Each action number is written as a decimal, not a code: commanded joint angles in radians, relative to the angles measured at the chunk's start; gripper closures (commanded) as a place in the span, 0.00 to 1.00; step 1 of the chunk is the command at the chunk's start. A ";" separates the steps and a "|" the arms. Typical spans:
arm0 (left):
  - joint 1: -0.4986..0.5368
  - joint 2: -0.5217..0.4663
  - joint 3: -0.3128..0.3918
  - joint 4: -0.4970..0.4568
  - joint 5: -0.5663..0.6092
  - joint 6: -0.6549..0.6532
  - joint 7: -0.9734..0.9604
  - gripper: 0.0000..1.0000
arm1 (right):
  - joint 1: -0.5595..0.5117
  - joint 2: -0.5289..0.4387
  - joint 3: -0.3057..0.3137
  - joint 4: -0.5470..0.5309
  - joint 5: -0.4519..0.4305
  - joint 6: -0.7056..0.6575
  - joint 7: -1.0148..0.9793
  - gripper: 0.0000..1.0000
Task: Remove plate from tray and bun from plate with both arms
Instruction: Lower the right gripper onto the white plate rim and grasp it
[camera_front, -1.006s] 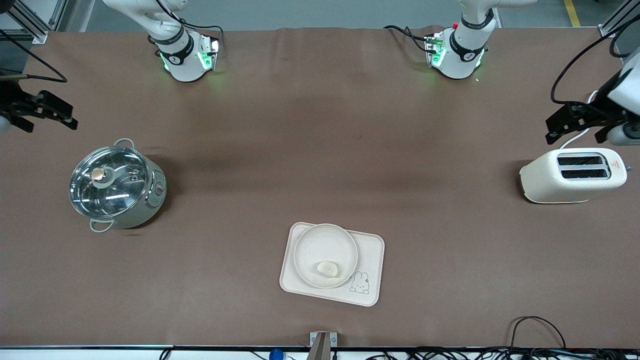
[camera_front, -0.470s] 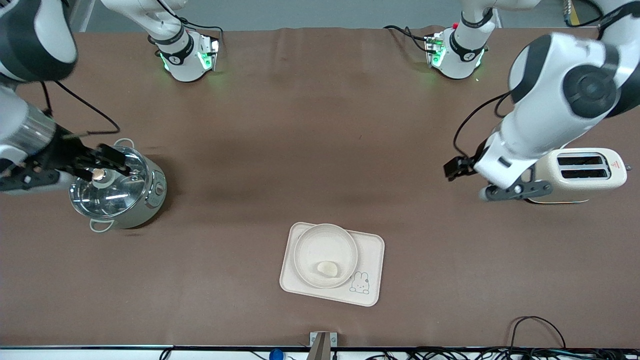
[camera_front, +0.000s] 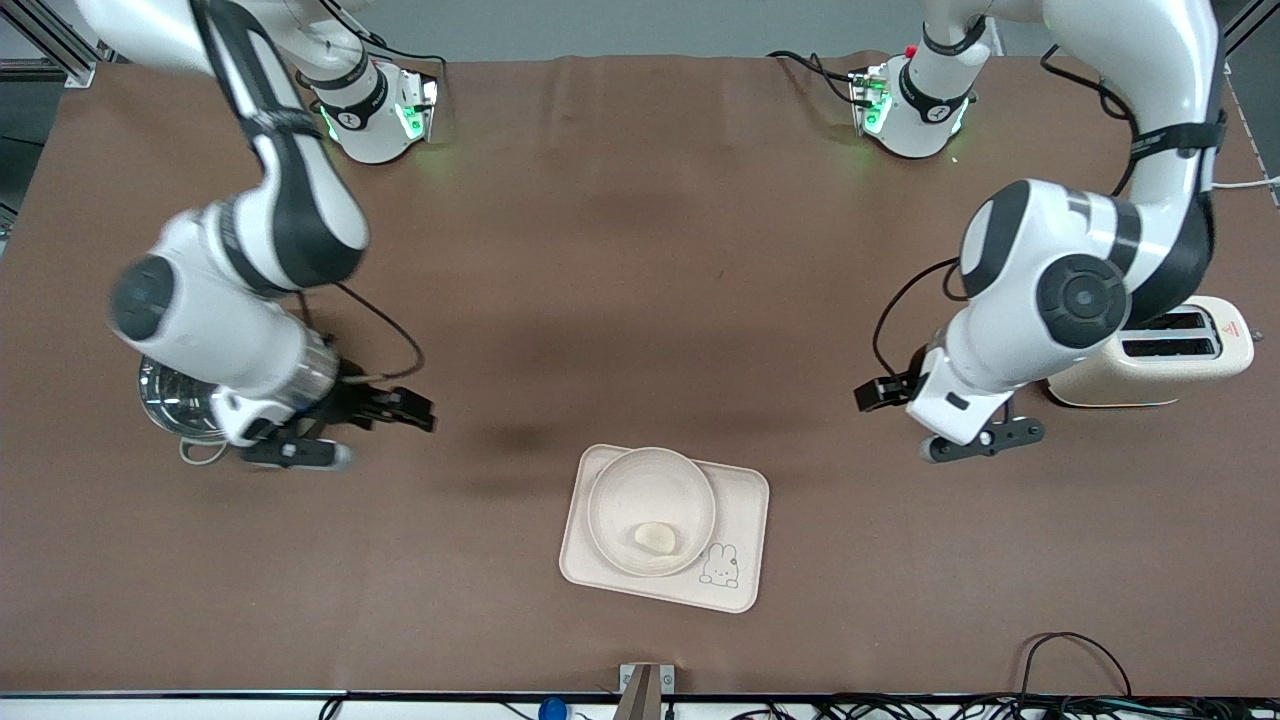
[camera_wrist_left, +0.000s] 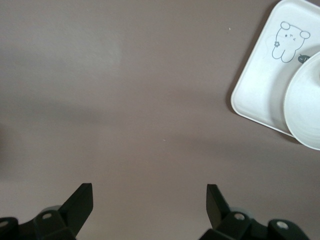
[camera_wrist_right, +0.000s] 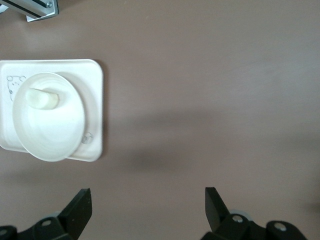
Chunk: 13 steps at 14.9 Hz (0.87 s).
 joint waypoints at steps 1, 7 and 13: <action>-0.027 0.006 0.004 0.021 0.004 -0.001 -0.046 0.00 | 0.084 0.161 -0.009 0.111 0.104 0.088 0.095 0.00; -0.024 0.008 0.004 0.018 0.006 0.001 -0.047 0.00 | 0.203 0.525 -0.017 0.453 0.106 0.266 0.287 0.00; -0.021 0.008 0.004 0.018 0.006 0.001 -0.047 0.00 | 0.217 0.654 -0.012 0.555 0.109 0.347 0.351 0.28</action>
